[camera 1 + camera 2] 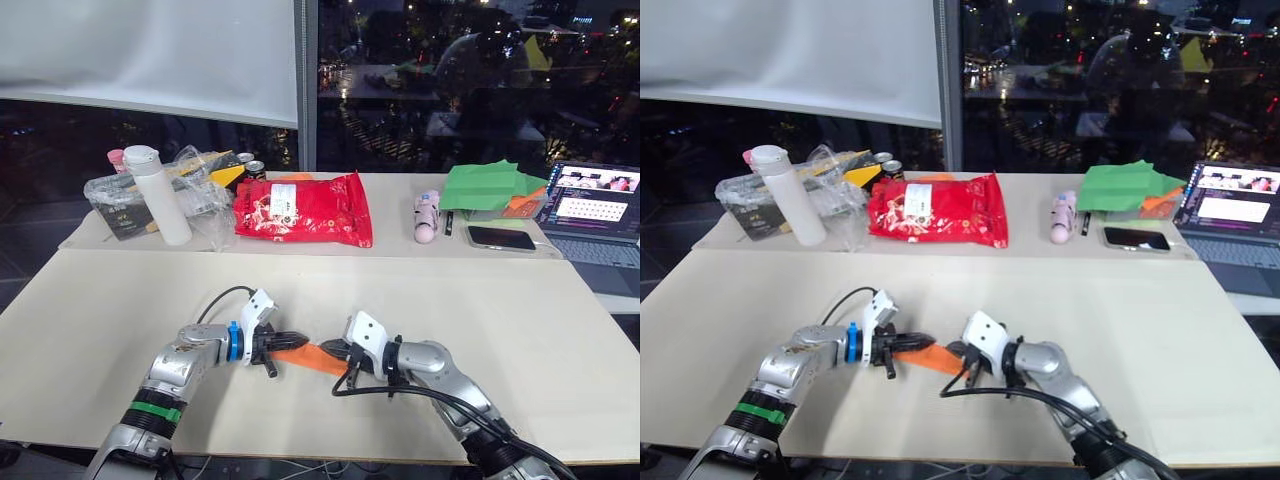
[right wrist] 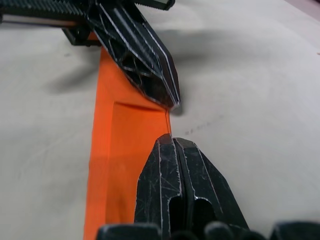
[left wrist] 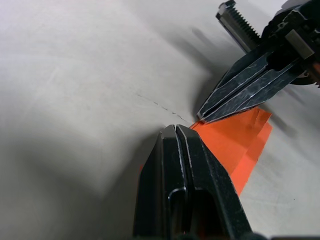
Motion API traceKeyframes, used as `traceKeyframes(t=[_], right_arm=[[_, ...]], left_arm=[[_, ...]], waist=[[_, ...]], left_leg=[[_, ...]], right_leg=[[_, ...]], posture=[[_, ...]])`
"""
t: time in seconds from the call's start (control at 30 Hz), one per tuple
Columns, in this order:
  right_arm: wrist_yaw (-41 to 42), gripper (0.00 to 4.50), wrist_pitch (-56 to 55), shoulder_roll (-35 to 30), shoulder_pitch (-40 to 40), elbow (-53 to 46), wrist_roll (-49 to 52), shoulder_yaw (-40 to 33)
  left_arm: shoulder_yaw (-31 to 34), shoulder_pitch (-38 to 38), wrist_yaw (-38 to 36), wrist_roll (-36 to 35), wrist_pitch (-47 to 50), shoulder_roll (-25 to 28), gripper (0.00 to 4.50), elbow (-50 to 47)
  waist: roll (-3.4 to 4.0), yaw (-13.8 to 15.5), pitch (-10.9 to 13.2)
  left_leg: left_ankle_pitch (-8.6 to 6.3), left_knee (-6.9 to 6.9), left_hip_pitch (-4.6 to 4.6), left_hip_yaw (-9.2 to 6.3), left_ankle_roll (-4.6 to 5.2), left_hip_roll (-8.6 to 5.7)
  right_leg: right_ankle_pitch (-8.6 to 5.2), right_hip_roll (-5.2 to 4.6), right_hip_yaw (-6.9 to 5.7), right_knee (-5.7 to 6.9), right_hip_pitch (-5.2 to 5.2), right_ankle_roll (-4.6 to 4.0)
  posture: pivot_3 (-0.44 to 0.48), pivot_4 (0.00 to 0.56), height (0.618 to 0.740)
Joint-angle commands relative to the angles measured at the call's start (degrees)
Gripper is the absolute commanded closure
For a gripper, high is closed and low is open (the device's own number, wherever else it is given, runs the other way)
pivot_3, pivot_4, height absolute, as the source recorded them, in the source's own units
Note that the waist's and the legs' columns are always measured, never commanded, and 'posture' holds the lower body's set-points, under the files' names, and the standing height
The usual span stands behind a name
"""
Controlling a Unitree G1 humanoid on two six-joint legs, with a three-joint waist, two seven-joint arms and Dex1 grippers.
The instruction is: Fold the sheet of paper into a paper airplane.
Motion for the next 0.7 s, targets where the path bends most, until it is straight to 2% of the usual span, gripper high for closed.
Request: traceKeyframes(t=[0.03, 0.33, 0.53, 0.7], right_arm=[[1.2, 4.46, 1.6, -3.4, 4.0, -0.3, 0.3, -1.6], [1.8, 4.46, 0.1, -9.7, 12.4, -7.0, 4.5, -8.9], [1.5, 4.46, 0.3, -10.1, 8.9, -12.0, 7.5, -12.6], [5.0, 4.46, 5.4, -11.4, 5.2, -17.7, 10.1, -11.1]], left_arm=[[-0.8, 1.4, 1.9, 2.8, 0.4, 0.5, 4.5, 1.9], [-0.8, 2.2, 2.0, 3.1, 0.2, 0.9, 4.5, 1.3], [-0.7, 1.7, 1.5, 2.9, 0.2, 0.9, 4.5, 1.3], [2.4, 1.2, 0.2, -0.8, 3.6, 2.4, 4.5, -2.5]], waist=[[0.0, 0.1, 0.0], [-0.05, 0.5, 0.0], [-0.02, 0.5, 0.0], [-0.03, 0.4, 0.1]], left_leg=[[0.0, 0.0, 0.0, 0.0, 0.0, 0.0], [-0.04, 0.0, 0.01, 0.0, -0.06, 0.0], [-0.05, 0.01, -0.03, 0.01, -0.08, 0.01], [-0.05, 0.01, -0.11, 0.0, -0.07, 0.01]], right_leg=[[0.0, 0.0, 0.0, -0.01, 0.0, 0.0], [-0.14, 0.0, 0.01, -0.06, 0.0, -0.22], [-0.22, 0.0, 0.02, -0.07, -0.03, -0.35], [-0.11, 0.0, 0.01, -0.06, -0.1, -0.14]], posture=[[0.0, 0.15, 0.719], [0.0, 0.15, 0.719], [0.0, 0.15, 0.719], [0.0, 0.15, 0.719]])
